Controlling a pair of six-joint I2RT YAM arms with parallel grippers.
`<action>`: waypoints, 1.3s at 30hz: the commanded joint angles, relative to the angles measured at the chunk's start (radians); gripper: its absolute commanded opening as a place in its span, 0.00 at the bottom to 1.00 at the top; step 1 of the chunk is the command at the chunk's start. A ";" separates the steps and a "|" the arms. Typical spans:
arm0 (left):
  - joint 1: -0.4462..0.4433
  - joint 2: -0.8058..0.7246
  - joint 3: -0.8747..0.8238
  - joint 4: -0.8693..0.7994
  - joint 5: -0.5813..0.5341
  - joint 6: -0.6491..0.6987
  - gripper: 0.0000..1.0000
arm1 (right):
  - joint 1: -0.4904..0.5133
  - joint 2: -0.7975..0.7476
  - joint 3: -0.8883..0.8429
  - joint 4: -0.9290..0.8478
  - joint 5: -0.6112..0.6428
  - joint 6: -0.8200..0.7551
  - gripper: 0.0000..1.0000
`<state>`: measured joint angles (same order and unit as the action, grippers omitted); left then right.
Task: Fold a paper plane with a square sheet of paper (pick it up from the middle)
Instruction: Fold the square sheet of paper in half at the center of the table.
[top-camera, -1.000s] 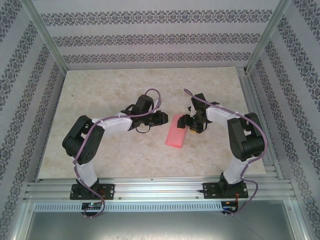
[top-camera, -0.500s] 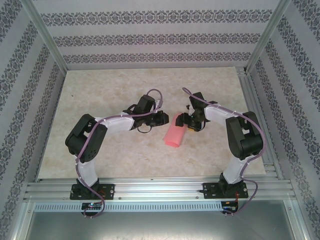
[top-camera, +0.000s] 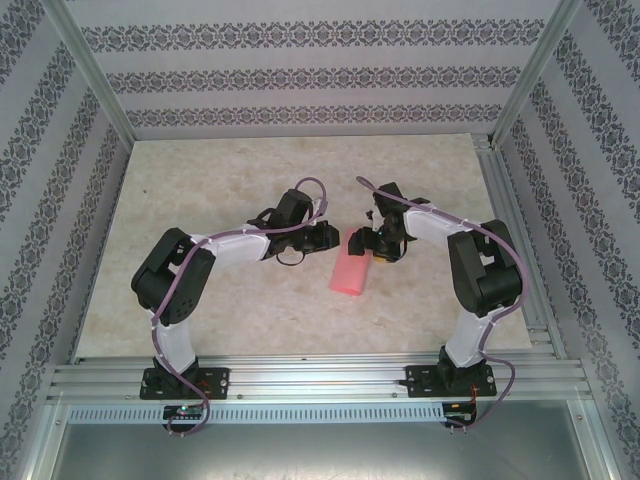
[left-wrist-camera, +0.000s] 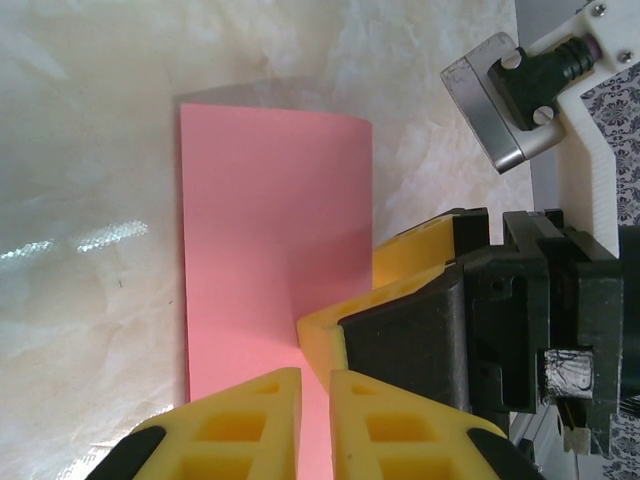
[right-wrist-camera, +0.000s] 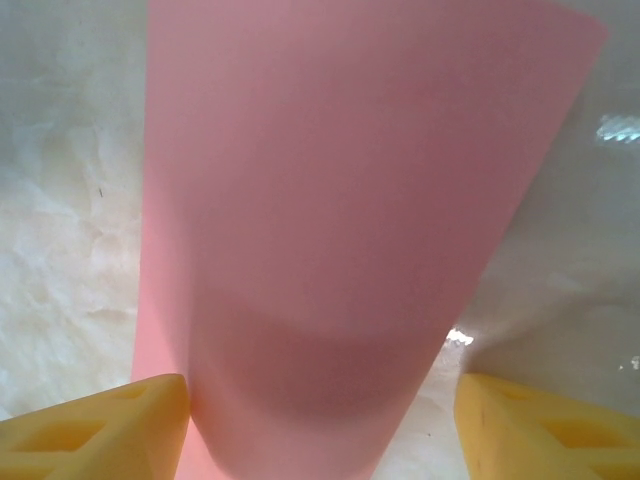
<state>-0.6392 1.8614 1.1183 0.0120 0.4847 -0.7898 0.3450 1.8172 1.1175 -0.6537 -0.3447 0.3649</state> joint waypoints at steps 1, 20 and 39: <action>-0.013 0.017 0.014 0.020 -0.009 -0.013 0.17 | 0.005 0.023 0.034 -0.039 0.022 -0.041 0.70; -0.015 0.018 0.009 0.026 -0.002 -0.019 0.16 | -0.010 -0.002 0.000 0.020 0.077 0.046 0.72; -0.017 0.028 0.012 0.030 0.003 -0.022 0.16 | -0.006 0.013 -0.020 0.041 0.092 0.061 0.73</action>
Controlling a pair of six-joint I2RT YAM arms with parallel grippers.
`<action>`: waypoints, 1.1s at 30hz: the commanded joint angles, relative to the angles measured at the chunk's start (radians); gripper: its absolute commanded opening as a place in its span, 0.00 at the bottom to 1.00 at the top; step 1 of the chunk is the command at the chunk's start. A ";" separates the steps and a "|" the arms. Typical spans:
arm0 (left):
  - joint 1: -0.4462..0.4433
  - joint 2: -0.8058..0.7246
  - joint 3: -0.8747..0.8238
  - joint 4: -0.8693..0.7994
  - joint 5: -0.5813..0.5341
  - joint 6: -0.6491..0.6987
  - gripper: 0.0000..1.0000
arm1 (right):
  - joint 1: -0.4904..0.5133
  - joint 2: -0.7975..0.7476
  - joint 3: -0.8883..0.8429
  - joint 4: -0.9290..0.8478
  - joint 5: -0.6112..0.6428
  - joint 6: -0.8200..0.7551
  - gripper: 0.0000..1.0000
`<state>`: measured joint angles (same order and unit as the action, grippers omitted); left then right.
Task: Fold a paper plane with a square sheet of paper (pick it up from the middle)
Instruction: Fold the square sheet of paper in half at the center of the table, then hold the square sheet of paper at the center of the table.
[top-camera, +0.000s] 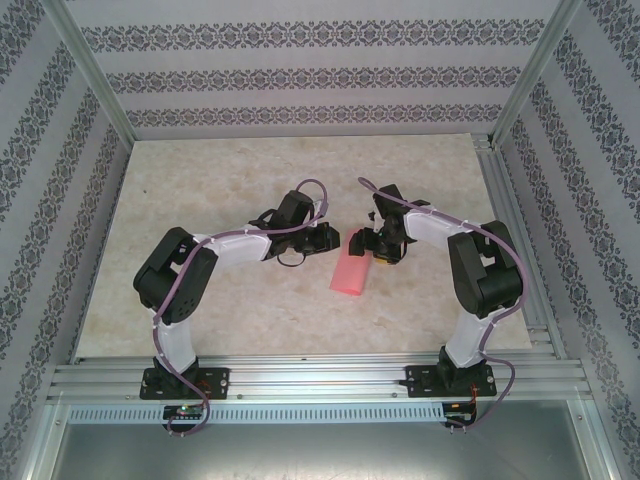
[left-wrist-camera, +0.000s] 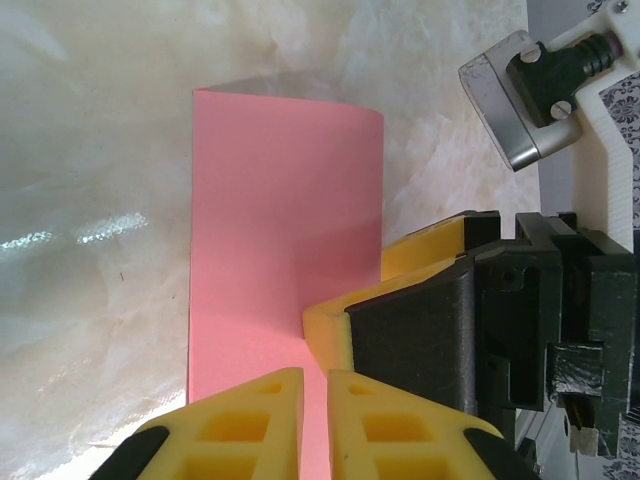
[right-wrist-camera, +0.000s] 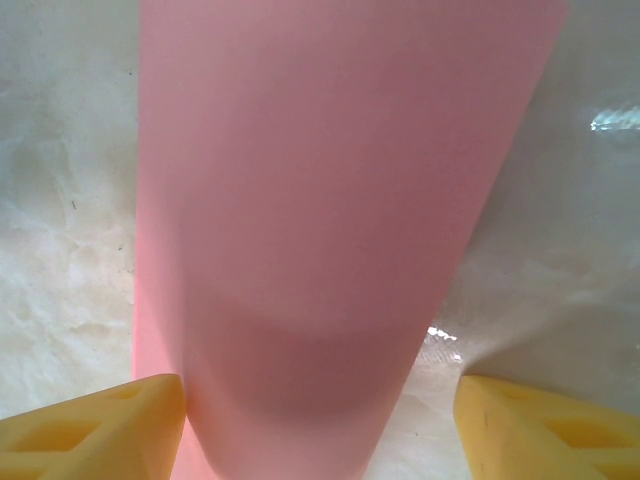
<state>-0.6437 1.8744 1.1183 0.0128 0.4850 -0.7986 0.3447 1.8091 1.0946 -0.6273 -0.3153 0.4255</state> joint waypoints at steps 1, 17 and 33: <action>-0.013 0.017 0.014 0.031 0.005 -0.013 0.16 | -0.005 0.022 0.002 0.017 0.070 0.005 0.73; -0.018 0.067 0.025 0.049 0.032 -0.056 0.14 | -0.004 0.054 -0.007 0.032 0.094 0.033 0.73; -0.043 0.173 0.074 0.095 0.080 -0.111 0.12 | 0.000 0.066 -0.010 0.022 0.105 0.026 0.73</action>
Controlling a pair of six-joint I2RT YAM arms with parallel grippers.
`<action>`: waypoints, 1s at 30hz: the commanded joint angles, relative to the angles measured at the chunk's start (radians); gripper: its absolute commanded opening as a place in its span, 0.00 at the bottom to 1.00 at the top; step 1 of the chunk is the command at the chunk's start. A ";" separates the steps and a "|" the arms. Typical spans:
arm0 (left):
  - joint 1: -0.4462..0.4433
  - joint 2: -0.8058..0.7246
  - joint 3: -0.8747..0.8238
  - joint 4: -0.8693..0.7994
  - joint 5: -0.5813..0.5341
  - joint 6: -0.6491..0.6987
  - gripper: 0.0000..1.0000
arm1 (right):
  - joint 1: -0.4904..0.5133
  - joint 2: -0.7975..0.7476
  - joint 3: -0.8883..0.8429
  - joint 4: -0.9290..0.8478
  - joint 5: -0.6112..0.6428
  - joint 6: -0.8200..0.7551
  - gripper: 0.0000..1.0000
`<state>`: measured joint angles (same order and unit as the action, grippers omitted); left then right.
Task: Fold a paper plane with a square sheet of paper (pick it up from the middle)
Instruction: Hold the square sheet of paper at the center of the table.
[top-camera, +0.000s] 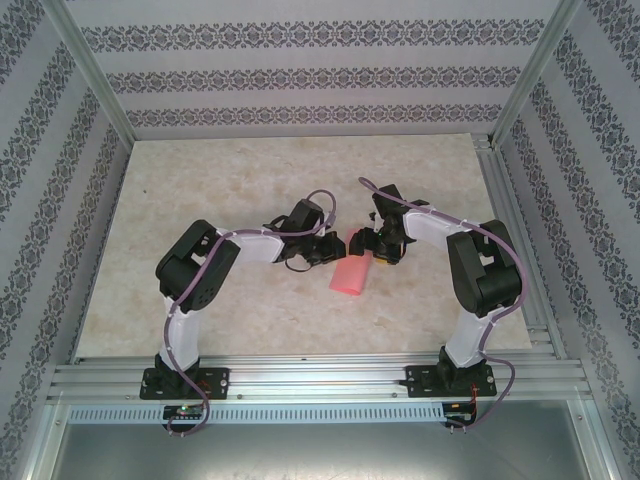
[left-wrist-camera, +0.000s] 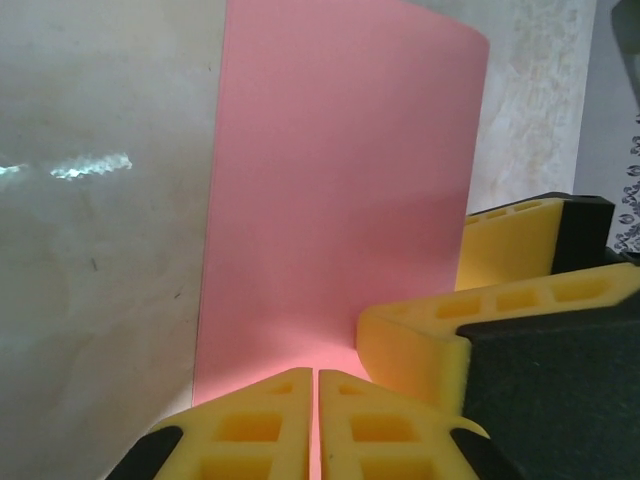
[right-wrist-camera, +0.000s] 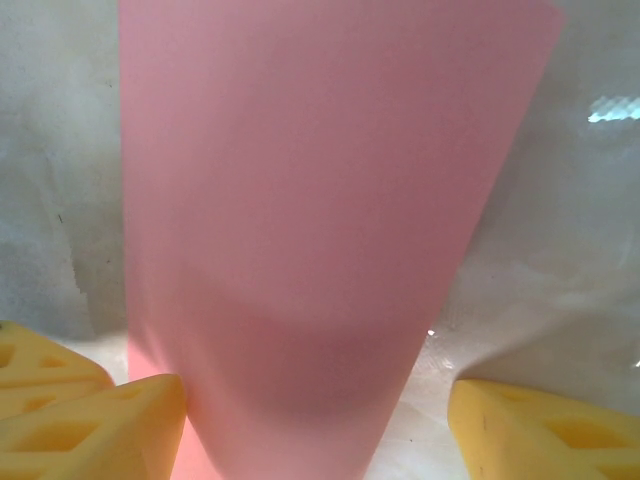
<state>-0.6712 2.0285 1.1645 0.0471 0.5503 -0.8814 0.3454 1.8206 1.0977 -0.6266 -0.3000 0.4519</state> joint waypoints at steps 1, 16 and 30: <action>-0.016 0.024 0.027 0.062 0.012 -0.032 0.12 | 0.000 0.054 -0.015 0.021 0.089 0.000 0.73; -0.032 0.066 0.050 -0.029 -0.056 0.015 0.09 | 0.001 0.047 -0.005 0.018 0.085 0.005 0.73; -0.030 0.032 0.012 0.001 -0.109 0.009 0.07 | 0.001 0.049 -0.008 0.016 0.089 -0.001 0.73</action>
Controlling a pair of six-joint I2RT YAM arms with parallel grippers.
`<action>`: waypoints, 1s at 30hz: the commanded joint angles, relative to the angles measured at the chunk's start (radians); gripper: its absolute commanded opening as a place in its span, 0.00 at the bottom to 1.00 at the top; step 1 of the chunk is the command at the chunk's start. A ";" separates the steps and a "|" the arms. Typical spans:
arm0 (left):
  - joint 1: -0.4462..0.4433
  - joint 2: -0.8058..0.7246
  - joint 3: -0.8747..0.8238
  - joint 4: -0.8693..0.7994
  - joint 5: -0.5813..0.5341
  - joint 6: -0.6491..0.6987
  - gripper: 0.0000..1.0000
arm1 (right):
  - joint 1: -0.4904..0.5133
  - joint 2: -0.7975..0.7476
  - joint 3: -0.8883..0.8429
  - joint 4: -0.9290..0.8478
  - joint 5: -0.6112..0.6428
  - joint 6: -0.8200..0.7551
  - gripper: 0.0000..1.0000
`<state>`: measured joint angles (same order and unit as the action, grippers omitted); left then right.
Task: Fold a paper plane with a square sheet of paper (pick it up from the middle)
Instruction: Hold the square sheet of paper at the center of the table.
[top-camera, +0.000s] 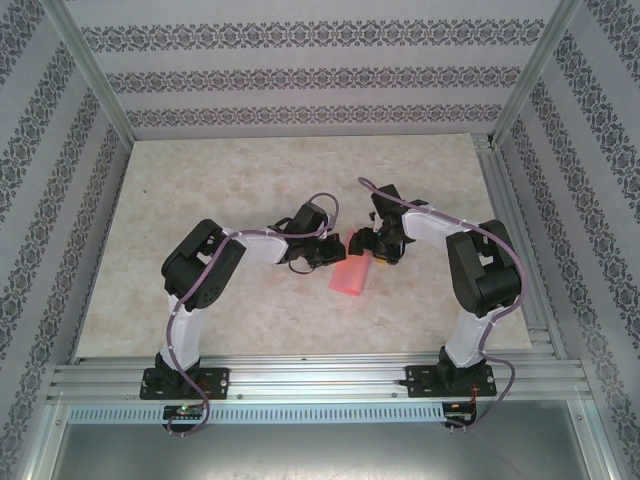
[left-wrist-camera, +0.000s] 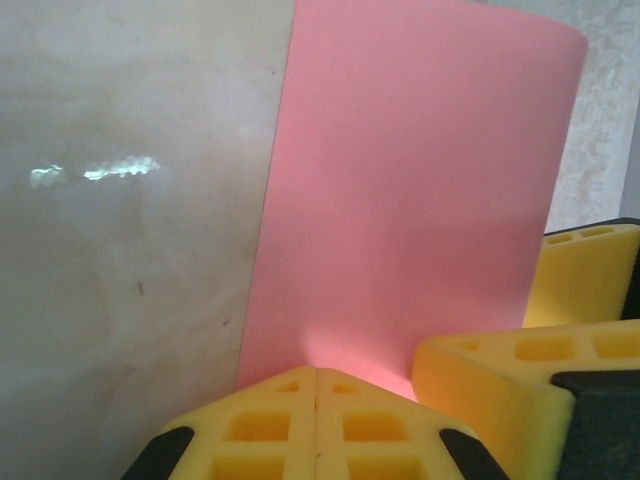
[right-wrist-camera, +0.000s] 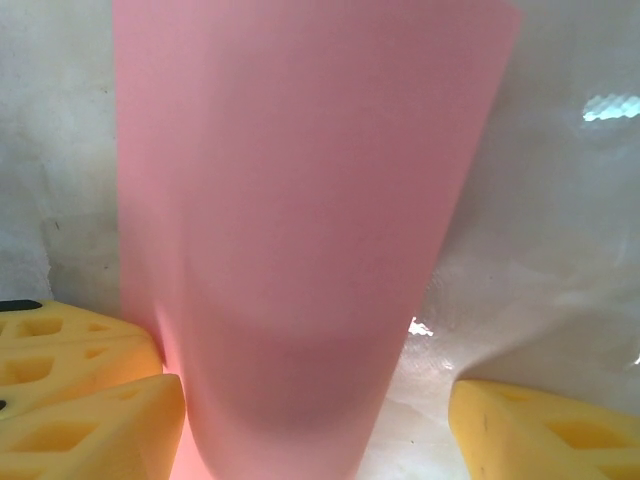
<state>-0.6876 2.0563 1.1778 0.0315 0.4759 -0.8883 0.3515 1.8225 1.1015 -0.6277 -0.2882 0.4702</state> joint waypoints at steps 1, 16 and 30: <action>-0.013 0.007 -0.003 0.021 -0.034 0.013 0.08 | -0.005 0.047 -0.011 0.016 0.077 -0.019 0.73; -0.013 0.050 0.003 0.033 0.003 0.015 0.08 | -0.042 -0.174 -0.018 0.013 0.063 0.005 0.75; -0.016 0.049 0.040 0.026 0.029 0.043 0.09 | -0.135 -0.279 -0.163 0.161 -0.038 0.086 0.67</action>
<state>-0.6895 2.0808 1.1893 0.0593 0.4923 -0.8726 0.2173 1.5318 0.9520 -0.5163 -0.2768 0.5358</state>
